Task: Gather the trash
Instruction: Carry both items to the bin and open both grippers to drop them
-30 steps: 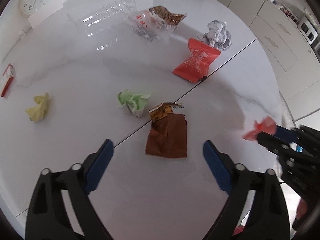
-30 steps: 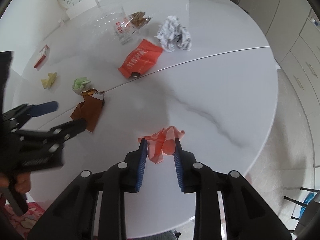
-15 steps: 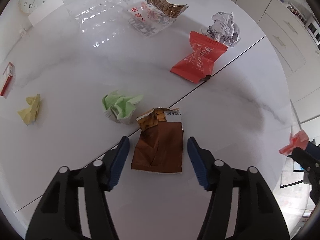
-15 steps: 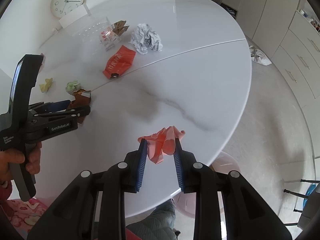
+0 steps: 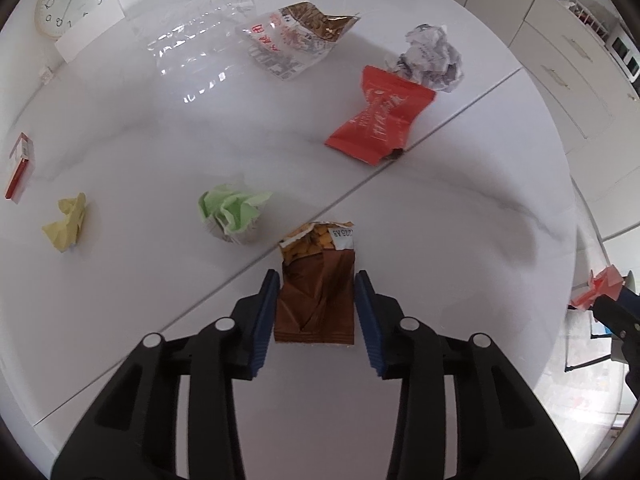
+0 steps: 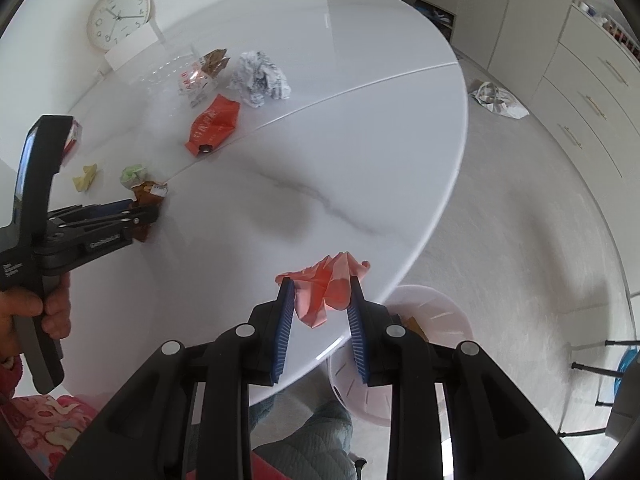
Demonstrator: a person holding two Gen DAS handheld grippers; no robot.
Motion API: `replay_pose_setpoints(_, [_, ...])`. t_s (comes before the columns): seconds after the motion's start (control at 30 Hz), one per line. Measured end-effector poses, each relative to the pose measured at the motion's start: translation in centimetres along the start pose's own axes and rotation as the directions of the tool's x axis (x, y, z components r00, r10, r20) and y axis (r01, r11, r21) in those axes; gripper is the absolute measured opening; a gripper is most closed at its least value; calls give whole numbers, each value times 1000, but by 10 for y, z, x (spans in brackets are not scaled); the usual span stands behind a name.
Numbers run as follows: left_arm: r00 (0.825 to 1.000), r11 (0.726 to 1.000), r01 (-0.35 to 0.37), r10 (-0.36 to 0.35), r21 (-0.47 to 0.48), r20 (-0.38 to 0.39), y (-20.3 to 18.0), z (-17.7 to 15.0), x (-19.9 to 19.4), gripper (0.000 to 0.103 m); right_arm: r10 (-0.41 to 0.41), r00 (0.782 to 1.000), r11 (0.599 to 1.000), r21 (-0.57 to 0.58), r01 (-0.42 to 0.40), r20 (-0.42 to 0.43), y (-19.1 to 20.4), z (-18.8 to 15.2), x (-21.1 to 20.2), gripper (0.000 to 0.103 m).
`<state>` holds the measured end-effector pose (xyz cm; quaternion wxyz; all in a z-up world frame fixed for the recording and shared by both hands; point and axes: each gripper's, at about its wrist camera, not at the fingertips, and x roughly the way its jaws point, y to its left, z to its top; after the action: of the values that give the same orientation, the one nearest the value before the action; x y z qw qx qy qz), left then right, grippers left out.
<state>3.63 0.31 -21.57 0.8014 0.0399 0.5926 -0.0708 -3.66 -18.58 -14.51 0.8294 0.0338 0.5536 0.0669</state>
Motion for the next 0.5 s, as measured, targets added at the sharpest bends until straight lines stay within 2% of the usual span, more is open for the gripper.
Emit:
replay_pose_setpoints(0.27, [999, 996, 43, -44, 84, 12, -34, -4, -24, 37, -37, 999, 995, 96, 35, 20, -38, -27, -23, 27])
replay_pose_setpoints(0.4, [995, 987, 98, -100, 129, 13, -60, -3, -38, 37, -71, 997, 985, 161, 68, 14, -64, -48, -32, 27])
replay_pose_setpoints(0.5, [988, 970, 150, -155, 190, 10, -92, -4, -49, 37, -91, 996, 976, 200, 91, -10, -83, -64, -30, 28])
